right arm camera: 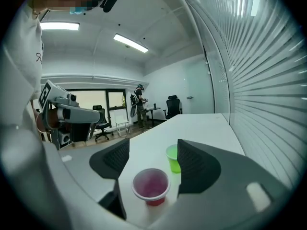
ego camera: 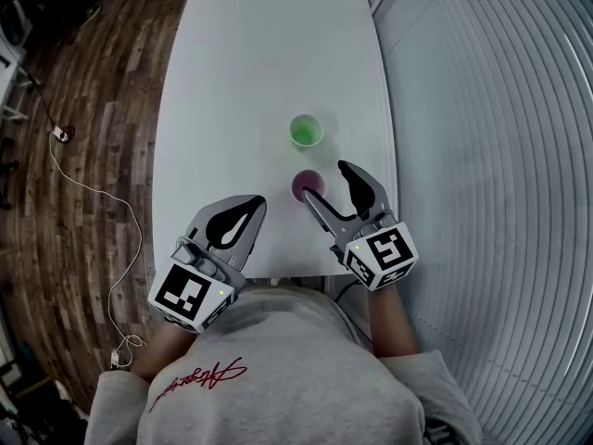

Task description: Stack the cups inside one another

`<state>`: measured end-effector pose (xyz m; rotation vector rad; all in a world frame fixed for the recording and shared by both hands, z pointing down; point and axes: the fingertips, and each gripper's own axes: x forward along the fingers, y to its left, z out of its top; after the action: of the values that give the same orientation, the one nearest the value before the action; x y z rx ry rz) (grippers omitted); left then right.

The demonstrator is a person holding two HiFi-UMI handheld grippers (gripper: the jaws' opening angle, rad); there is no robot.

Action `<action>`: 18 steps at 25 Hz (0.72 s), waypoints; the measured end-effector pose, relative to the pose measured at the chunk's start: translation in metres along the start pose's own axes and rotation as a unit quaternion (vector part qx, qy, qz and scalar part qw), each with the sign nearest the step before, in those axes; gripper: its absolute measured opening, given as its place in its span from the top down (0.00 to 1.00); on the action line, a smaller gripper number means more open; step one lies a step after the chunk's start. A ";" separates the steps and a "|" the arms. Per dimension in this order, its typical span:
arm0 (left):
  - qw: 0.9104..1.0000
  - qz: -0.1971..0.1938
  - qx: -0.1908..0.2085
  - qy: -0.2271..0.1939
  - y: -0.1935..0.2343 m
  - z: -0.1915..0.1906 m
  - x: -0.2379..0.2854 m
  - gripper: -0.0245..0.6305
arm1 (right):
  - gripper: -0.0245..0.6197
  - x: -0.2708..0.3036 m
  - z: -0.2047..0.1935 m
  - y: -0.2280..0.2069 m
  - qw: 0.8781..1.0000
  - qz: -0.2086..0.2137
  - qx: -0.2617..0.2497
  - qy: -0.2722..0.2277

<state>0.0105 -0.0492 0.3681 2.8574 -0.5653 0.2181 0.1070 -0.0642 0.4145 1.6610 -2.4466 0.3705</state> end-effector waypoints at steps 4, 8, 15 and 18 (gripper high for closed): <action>1.000 0.007 -0.001 0.003 0.004 -0.004 0.001 0.97 | 0.57 -0.001 0.009 -0.011 1.000 -0.010 0.009 -0.022; 1.000 0.013 -0.001 0.003 0.006 -0.003 0.003 0.97 | 0.62 0.000 0.014 -0.021 0.999 -0.023 0.009 -0.028; 1.000 0.020 -0.004 0.004 0.012 -0.003 0.003 0.97 | 0.70 0.007 0.016 -0.033 0.999 -0.035 0.006 -0.028; 1.000 0.023 -0.005 0.006 0.015 -0.003 0.001 0.97 | 0.70 0.011 0.016 -0.035 0.999 -0.037 0.005 -0.023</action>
<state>0.0051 -0.0620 0.3738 2.8338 -0.6281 0.2379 0.1354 -0.0914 0.4062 1.7765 -2.4117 0.3383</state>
